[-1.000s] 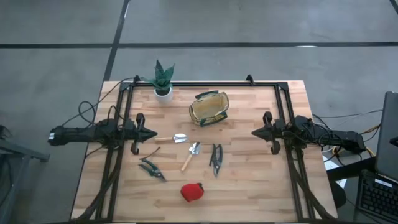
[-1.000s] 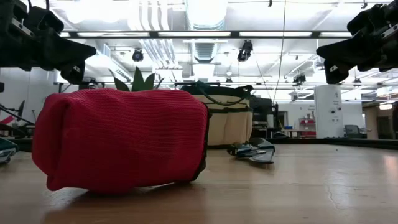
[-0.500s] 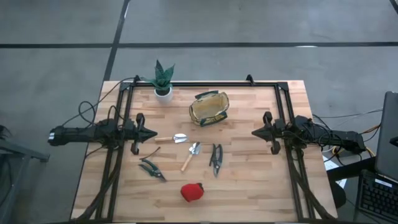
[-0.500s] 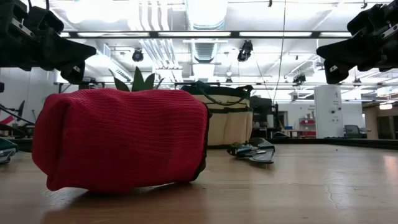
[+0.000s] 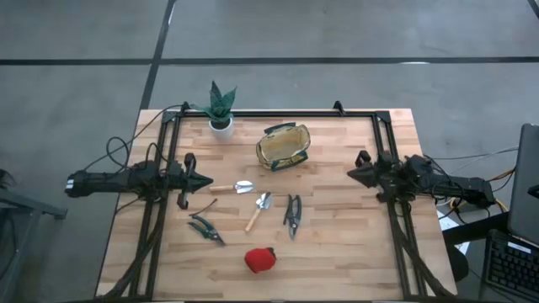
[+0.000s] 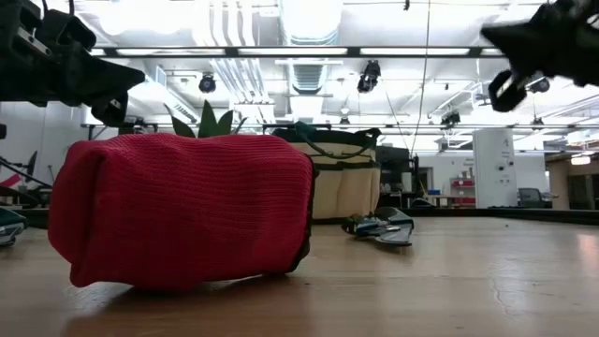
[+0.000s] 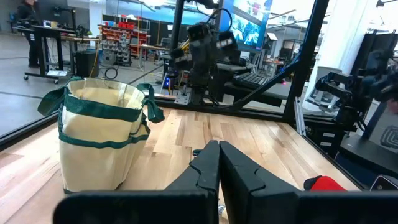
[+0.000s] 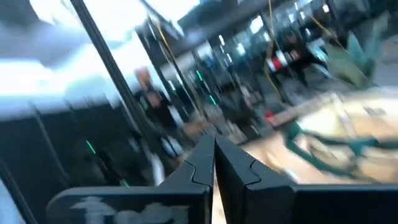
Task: Pick & Place Garden tools in Gardening bag
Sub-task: Put the red gloves into the white bag
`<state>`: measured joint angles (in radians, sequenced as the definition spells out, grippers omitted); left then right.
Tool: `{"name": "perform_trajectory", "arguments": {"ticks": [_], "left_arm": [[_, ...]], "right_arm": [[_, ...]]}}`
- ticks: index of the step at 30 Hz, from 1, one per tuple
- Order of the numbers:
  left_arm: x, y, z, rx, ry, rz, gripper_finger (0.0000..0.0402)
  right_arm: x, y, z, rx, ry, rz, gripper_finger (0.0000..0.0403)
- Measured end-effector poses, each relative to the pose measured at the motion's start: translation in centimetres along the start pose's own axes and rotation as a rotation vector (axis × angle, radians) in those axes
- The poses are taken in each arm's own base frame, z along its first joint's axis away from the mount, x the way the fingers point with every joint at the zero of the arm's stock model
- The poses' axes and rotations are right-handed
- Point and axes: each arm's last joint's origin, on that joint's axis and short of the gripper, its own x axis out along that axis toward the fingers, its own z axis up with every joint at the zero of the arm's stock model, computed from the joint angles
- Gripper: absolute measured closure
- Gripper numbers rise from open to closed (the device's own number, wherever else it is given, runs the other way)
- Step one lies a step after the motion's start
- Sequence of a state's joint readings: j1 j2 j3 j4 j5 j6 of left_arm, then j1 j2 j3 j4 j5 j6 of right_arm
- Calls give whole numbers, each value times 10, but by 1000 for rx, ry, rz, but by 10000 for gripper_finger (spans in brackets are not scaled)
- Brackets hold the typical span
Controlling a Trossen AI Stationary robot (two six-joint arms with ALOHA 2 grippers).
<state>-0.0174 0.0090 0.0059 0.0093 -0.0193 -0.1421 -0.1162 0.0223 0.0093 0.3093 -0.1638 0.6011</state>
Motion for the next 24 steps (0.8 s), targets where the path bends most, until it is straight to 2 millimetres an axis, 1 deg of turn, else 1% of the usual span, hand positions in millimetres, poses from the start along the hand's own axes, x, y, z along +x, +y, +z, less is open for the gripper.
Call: {"name": "perform_trajectory", "arguments": {"ticks": [2,5,7,8,10,16,19,21,24], "left_arm": [[0,0,0,0,1,0,390],[0,0,0,0,0,0,390],[0,0,0,0,0,0,390],[0,0,0,0,0,0,390],[0,0,0,0,0,0,390],[0,0,0,0,-4,0,390],[0,0,0,0,-5,-1,390],[0,0,0,0,-5,-1,390],[0,0,1,0,-5,0,390]], "right_arm": [[-1,5,10,93,-117,33,394],[-4,12,23,299,-275,105,394],[-6,14,29,337,-365,96,394],[-6,13,29,345,-382,79,394],[-5,12,27,370,-362,78,394],[2,13,20,463,-175,171,394],[9,15,21,490,-131,148,394],[16,17,25,467,-108,113,394],[29,13,21,467,11,21,394]]}}
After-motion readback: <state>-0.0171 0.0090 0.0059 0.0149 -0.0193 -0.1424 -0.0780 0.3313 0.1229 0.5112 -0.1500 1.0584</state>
